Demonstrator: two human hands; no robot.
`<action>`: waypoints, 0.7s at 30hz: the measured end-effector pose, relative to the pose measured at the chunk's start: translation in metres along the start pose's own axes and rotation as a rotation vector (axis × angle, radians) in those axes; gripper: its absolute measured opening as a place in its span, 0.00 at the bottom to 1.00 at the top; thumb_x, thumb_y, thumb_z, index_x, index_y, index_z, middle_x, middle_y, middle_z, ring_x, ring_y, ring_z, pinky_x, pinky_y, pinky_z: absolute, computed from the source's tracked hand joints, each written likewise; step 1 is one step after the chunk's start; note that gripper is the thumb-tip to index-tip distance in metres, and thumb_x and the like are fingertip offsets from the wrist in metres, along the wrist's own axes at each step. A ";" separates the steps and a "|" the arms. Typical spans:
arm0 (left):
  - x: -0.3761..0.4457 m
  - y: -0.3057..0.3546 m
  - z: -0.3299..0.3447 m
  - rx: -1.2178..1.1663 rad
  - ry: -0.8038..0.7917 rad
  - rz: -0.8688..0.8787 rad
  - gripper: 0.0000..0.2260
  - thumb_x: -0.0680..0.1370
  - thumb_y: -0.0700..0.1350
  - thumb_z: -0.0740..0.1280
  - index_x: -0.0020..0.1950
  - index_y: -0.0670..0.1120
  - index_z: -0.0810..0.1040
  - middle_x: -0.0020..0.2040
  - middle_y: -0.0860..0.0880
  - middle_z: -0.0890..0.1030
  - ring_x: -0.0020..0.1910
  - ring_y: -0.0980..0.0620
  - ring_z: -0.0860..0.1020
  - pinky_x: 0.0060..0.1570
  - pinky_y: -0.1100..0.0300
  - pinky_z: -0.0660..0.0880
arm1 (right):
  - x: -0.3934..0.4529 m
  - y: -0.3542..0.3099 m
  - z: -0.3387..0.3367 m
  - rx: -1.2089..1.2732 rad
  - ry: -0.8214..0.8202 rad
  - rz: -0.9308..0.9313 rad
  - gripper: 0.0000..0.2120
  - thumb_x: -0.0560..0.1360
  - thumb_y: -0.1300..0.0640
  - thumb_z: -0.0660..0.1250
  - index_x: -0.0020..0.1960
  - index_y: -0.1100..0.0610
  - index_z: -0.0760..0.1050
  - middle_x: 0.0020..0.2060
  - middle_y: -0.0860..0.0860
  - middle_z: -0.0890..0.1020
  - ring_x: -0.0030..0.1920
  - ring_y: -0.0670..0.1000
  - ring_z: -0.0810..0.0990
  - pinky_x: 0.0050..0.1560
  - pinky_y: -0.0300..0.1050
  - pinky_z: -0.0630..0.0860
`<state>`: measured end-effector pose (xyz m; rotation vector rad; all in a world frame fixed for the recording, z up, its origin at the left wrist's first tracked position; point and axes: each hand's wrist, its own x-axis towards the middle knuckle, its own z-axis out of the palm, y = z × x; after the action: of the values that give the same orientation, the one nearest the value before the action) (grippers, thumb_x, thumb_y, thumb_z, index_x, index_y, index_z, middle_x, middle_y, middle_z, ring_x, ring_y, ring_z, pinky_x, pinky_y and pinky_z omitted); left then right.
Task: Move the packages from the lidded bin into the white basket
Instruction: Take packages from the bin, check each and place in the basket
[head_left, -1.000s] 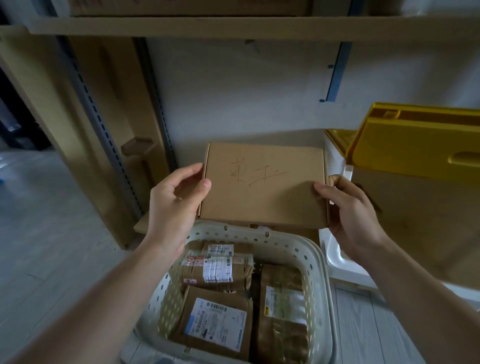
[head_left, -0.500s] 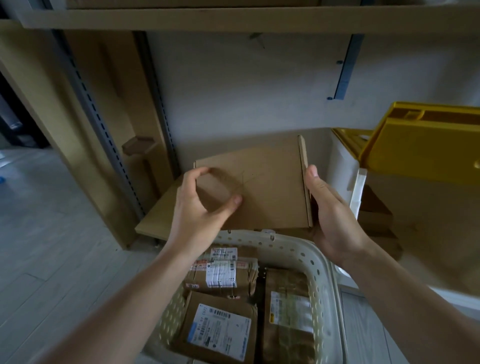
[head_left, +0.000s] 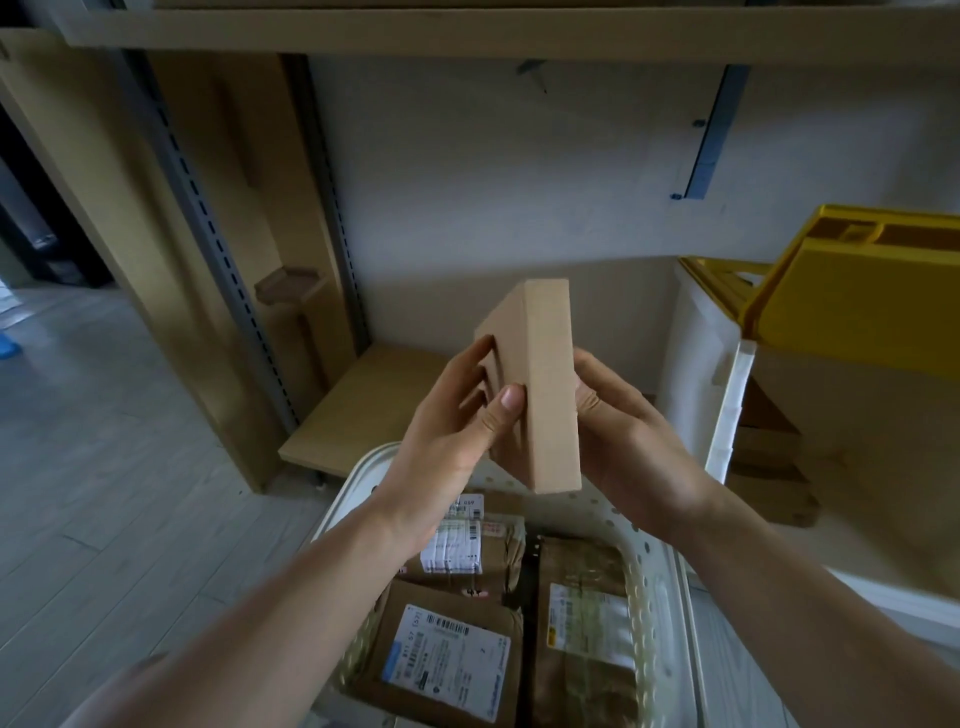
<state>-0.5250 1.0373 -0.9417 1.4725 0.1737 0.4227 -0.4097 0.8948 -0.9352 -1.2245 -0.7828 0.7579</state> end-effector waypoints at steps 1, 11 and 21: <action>-0.001 0.001 0.000 -0.028 -0.015 -0.015 0.42 0.64 0.69 0.76 0.75 0.57 0.69 0.65 0.52 0.81 0.68 0.51 0.78 0.66 0.46 0.76 | 0.000 0.001 0.000 -0.020 -0.005 0.006 0.20 0.84 0.51 0.60 0.75 0.51 0.69 0.67 0.58 0.78 0.67 0.60 0.79 0.61 0.57 0.79; -0.002 0.002 0.000 -0.093 -0.072 -0.035 0.44 0.64 0.69 0.77 0.76 0.56 0.68 0.64 0.53 0.82 0.68 0.49 0.78 0.65 0.44 0.77 | 0.002 0.005 -0.003 -0.104 -0.003 0.049 0.32 0.76 0.39 0.66 0.76 0.50 0.67 0.67 0.57 0.78 0.67 0.60 0.78 0.65 0.66 0.76; -0.002 -0.001 0.002 -0.016 -0.077 0.010 0.28 0.69 0.53 0.76 0.67 0.56 0.73 0.57 0.50 0.82 0.59 0.50 0.81 0.54 0.58 0.80 | 0.007 0.016 -0.002 -0.351 0.208 0.050 0.41 0.67 0.34 0.76 0.74 0.46 0.65 0.66 0.47 0.78 0.64 0.51 0.79 0.65 0.61 0.78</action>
<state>-0.5262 1.0344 -0.9428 1.4718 0.1015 0.3744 -0.4055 0.9023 -0.9502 -1.6154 -0.7337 0.5337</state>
